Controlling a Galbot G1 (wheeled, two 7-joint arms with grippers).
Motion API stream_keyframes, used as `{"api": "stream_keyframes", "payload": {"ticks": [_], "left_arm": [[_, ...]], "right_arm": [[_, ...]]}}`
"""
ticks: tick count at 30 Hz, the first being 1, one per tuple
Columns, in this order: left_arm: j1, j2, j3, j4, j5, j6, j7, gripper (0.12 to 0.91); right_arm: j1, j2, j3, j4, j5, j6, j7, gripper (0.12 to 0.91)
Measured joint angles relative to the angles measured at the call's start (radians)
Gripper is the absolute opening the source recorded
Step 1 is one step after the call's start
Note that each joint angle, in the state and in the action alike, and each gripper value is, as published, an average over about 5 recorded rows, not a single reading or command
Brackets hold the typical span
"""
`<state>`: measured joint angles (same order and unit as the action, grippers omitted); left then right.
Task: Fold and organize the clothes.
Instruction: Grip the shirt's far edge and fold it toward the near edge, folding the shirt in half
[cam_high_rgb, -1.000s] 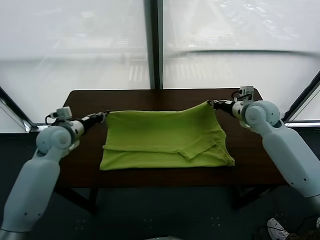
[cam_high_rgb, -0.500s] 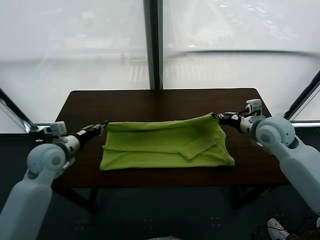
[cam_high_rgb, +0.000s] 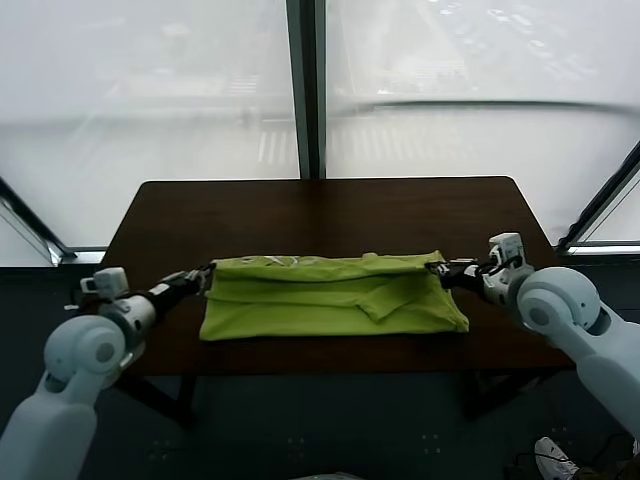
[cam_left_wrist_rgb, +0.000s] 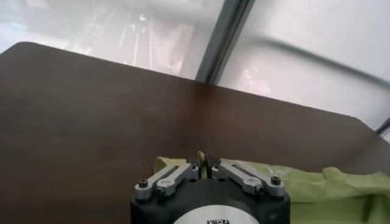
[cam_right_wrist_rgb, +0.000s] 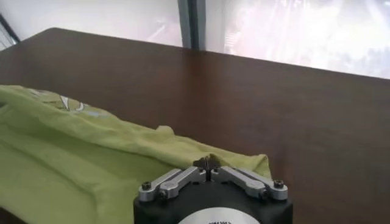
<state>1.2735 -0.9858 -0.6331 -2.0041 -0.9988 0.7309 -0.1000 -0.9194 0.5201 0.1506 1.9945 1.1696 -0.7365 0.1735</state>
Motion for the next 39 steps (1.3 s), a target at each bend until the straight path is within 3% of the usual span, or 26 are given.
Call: {"api": "stream_keyframes", "payload": {"ticks": [20,33,36,39], "left_arm": [[0.152,-0.043,-0.061,-0.071,0.039,-0.006,0.002,0.227],[0.192,-0.069,-0.069,-0.047,0.070,-0.021,0.008,0.232],[0.200,-0.074,-0.070,-0.051,0.070,-0.019,0.003,0.294],[0.212,-0.080,-0.073,-0.061,0.078,-0.016,-0.005,0.471]], "right_arm": [[-0.033,-0.054,-0.020,0.019,0.023,0.000,0.006,0.139],[-0.043,-0.078,-0.029,0.022,0.034,0.000,-0.019,0.139],[-0.046,-0.091,-0.023,0.036,0.043,0.000,-0.029,0.201],[-0.045,-0.105,-0.016,0.050,0.051,0.000,-0.031,0.366]]}}
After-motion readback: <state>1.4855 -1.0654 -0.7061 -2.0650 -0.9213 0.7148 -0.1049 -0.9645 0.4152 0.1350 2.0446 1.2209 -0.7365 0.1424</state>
